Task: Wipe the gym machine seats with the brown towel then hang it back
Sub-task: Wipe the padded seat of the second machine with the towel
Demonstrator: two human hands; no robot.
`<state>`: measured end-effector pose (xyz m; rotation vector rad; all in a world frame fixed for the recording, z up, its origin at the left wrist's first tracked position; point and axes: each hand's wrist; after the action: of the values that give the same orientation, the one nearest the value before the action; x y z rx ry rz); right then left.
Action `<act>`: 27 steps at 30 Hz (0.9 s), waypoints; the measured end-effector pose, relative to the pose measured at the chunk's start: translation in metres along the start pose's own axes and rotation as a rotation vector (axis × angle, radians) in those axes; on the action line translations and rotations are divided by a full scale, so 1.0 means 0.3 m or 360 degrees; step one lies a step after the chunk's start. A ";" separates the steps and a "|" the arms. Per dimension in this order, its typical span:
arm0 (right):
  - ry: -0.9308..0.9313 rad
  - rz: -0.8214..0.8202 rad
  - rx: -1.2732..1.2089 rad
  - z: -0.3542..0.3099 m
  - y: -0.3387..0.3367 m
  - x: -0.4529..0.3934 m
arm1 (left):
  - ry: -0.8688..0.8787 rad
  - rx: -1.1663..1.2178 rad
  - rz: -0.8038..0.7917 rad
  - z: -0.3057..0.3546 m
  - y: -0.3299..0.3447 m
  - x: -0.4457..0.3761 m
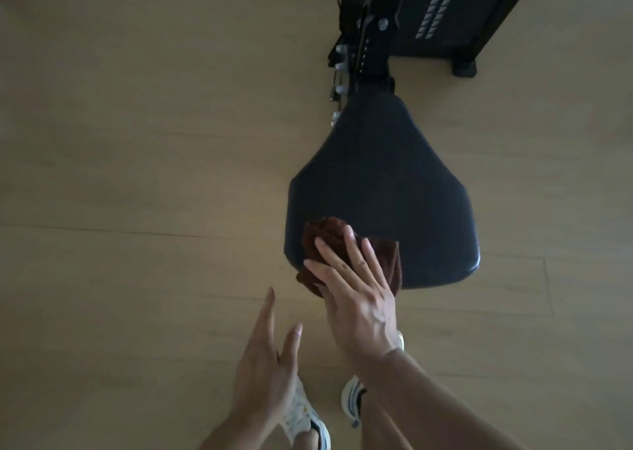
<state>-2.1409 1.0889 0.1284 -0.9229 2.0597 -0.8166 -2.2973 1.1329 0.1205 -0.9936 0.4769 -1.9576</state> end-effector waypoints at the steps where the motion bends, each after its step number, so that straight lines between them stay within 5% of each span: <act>1: -0.0041 -0.0031 -0.0022 -0.007 0.013 -0.035 | -0.0018 0.0046 -0.0013 0.024 0.000 -0.018; 4: -0.0150 -0.0188 -0.0022 -0.030 0.058 -0.125 | -0.0162 0.0358 0.0050 0.106 0.011 -0.067; 9: -0.0093 -0.0475 0.0085 -0.078 0.131 -0.301 | -0.0520 0.0701 0.0530 0.183 0.022 -0.134; 15: 0.0119 -0.0637 0.0234 -0.020 0.186 -0.569 | -0.0203 0.0514 0.0752 0.273 -0.006 -0.223; 19: 0.0313 -0.0596 0.0382 0.110 0.159 -0.735 | -0.0090 0.0476 0.0490 0.367 -0.046 -0.349; 27: 0.0336 -0.0227 0.0491 0.433 0.057 -0.887 | 0.0351 -0.0259 -0.0035 0.670 0.025 -0.634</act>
<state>-1.9142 1.2797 0.1393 -0.8458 1.9819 -1.3156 -2.0756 1.2962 0.1504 -0.8885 0.7616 -2.0848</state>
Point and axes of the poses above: each hand's wrist, its own x-axis away from the middle knuckle, its own y-axis out of the palm, z = x × y, and after that the axes turned 7 degrees about z, right-handed
